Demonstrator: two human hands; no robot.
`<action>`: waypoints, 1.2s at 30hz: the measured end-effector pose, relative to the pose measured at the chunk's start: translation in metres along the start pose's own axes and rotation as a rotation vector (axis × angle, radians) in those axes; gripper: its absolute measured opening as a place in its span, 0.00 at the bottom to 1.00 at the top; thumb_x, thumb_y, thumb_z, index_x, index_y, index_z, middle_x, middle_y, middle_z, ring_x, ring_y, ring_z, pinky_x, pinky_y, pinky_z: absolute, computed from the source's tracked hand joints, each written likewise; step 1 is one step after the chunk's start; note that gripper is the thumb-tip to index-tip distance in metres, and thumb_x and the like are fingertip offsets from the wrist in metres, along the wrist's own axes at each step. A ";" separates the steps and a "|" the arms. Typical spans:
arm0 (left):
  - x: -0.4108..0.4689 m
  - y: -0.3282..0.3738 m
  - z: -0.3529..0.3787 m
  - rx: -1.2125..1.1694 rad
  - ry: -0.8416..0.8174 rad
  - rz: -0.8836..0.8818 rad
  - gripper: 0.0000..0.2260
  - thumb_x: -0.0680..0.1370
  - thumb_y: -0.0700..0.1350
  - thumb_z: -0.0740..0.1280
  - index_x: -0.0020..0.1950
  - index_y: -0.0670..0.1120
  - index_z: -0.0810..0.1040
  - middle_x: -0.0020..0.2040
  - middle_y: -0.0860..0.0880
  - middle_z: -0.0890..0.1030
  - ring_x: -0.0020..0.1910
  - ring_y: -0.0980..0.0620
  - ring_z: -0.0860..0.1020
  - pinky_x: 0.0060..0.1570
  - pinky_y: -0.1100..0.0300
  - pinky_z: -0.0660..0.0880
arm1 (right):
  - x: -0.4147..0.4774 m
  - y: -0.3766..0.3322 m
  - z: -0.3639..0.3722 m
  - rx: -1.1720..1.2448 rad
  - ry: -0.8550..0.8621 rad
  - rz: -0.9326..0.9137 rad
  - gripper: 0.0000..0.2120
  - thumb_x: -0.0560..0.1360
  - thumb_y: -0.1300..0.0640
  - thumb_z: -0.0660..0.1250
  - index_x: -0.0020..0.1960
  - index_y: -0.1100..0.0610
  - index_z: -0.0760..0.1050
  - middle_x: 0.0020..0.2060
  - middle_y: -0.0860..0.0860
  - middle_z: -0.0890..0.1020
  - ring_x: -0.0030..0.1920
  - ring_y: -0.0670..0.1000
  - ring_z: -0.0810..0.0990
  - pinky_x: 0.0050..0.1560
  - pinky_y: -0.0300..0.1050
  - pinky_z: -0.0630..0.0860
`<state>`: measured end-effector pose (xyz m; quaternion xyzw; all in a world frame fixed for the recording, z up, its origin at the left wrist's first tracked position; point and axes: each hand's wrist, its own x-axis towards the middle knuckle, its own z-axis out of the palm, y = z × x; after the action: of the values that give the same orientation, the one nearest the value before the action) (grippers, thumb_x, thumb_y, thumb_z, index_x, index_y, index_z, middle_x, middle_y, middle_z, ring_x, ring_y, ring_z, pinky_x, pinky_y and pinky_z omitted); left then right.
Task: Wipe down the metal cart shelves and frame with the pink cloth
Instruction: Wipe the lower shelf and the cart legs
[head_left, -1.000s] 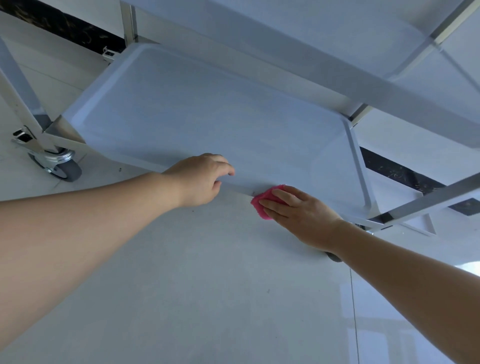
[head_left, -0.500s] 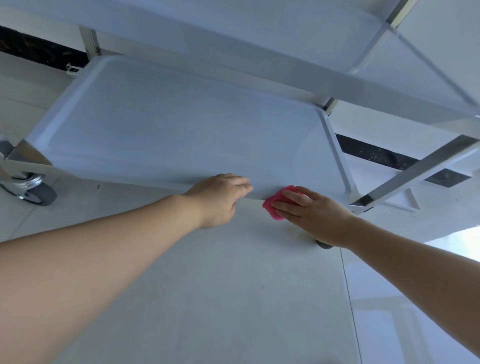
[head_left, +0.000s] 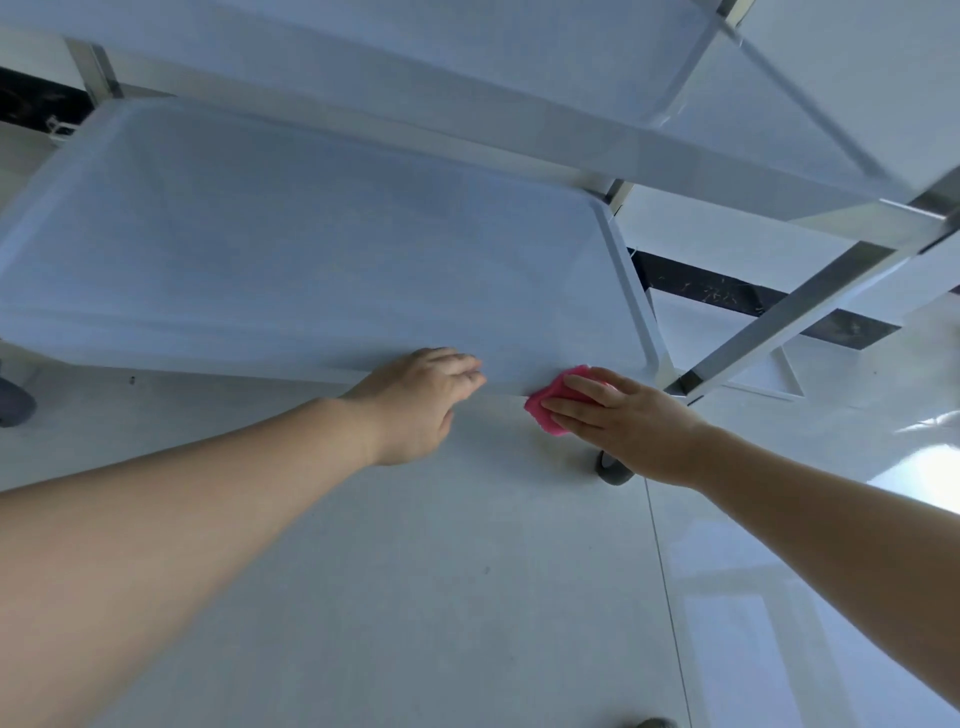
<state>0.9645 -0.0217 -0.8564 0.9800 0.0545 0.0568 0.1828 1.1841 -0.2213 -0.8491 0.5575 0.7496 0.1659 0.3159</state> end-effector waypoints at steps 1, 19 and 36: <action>0.002 0.000 0.001 0.007 0.010 0.010 0.23 0.75 0.36 0.64 0.70 0.40 0.68 0.72 0.41 0.67 0.71 0.44 0.65 0.70 0.61 0.53 | -0.003 0.002 0.000 0.006 0.007 -0.003 0.37 0.61 0.56 0.74 0.70 0.58 0.71 0.68 0.50 0.74 0.68 0.58 0.67 0.73 0.54 0.54; 0.036 0.020 0.016 -0.021 0.002 0.127 0.23 0.72 0.36 0.64 0.67 0.38 0.72 0.67 0.39 0.73 0.67 0.40 0.71 0.68 0.55 0.54 | -0.077 0.018 0.026 0.081 -0.009 0.152 0.22 0.70 0.61 0.63 0.64 0.58 0.77 0.60 0.50 0.81 0.63 0.58 0.76 0.72 0.55 0.63; 0.039 0.037 0.002 -0.427 0.041 0.010 0.20 0.79 0.46 0.62 0.70 0.44 0.68 0.68 0.48 0.72 0.65 0.51 0.71 0.64 0.62 0.65 | -0.030 -0.020 -0.048 0.646 0.256 0.333 0.23 0.65 0.74 0.68 0.58 0.60 0.80 0.64 0.56 0.77 0.64 0.62 0.74 0.58 0.56 0.77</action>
<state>1.0067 -0.0519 -0.8412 0.9178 0.0401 0.0878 0.3851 1.1432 -0.2512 -0.8166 0.7171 0.6959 0.0385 -0.0034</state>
